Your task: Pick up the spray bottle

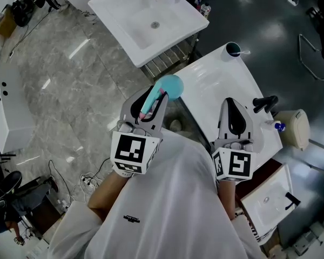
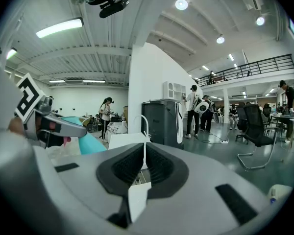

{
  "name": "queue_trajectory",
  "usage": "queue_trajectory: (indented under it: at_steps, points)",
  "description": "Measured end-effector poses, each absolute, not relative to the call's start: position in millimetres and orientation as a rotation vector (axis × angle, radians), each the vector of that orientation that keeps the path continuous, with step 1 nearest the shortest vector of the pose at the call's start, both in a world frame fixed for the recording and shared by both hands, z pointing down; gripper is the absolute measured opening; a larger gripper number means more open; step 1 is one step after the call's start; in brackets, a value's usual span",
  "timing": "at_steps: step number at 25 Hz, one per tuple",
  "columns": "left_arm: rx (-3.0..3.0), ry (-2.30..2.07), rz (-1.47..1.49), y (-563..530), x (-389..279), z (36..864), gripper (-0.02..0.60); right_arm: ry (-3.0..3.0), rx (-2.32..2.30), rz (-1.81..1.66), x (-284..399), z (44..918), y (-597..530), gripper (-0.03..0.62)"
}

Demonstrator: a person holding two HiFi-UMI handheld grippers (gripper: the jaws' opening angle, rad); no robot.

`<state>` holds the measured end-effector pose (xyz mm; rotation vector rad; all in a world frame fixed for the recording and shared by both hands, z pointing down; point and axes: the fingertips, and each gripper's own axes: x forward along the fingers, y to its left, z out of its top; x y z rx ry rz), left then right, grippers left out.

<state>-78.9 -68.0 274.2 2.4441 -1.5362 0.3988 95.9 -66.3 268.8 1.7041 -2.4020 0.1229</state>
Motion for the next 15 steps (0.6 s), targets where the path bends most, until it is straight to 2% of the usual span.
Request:
queue_trajectory:
  at_steps: [15]
  points:
    - [2.441,-1.535,0.422,-66.6,-74.1,278.1,0.129,-2.413,1.685,0.132,98.8,273.8,-63.3,0.008]
